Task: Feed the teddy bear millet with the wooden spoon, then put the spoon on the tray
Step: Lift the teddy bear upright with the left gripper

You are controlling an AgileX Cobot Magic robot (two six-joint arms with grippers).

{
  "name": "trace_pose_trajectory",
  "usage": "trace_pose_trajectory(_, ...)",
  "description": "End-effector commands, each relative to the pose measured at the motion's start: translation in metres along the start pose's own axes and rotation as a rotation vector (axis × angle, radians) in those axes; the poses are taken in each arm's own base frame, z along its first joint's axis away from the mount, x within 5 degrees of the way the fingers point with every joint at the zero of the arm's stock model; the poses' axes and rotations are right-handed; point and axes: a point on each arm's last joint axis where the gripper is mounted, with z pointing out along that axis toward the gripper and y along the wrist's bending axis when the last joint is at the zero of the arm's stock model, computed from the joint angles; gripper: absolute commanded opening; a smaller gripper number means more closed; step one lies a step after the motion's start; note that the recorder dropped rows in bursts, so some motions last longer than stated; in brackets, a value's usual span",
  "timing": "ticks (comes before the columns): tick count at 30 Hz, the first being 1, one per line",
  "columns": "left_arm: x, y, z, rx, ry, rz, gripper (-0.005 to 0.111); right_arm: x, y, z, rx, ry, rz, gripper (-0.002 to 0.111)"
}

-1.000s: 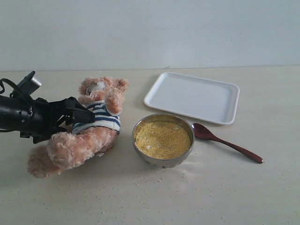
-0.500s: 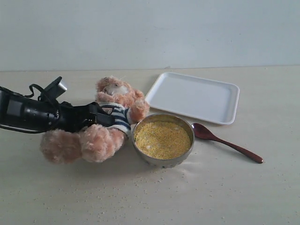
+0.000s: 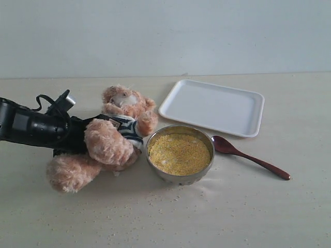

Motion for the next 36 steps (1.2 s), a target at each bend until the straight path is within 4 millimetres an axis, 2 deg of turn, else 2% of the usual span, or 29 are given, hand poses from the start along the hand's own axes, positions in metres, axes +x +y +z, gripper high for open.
trace_pose_trajectory(1,-0.007,0.009,-0.017,-0.013,-0.016,0.018,0.005,-0.001,0.000,0.000,0.001,-0.015,0.002,0.000)
trace_pose_trajectory(6,-0.018,0.000,-0.054,0.086,-0.032,0.071,0.005,-0.001,0.000,0.000,0.001,-0.015,0.002,0.000)
trace_pose_trajectory(10,-0.015,-0.008,-0.080,0.094,-0.035,0.129,0.005,-0.001,0.000,0.000,0.001,-0.015,0.002,0.000)
trace_pose_trajectory(14,-0.007,-0.013,-0.104,0.093,-0.068,0.138,0.005,-0.001,0.000,0.000,0.001,-0.015,0.002,0.000)
trace_pose_trajectory(17,0.010,-0.017,-0.118,0.139,-0.064,0.150,0.005,-0.001,0.000,0.000,0.001,-0.015,0.002,0.000)
trace_pose_trajectory(25,0.054,-0.015,-0.138,0.210,-0.062,0.094,0.005,-0.001,0.000,0.000,0.001,-0.015,0.002,0.000)
trace_pose_trajectory(29,0.069,-0.015,-0.147,0.237,-0.063,0.079,0.005,-0.001,0.000,0.000,0.001,-0.015,0.002,0.000)
trace_pose_trajectory(36,0.096,-0.002,-0.153,0.197,-0.069,-0.008,0.005,-0.001,0.000,0.000,0.001,-0.015,0.002,0.000)
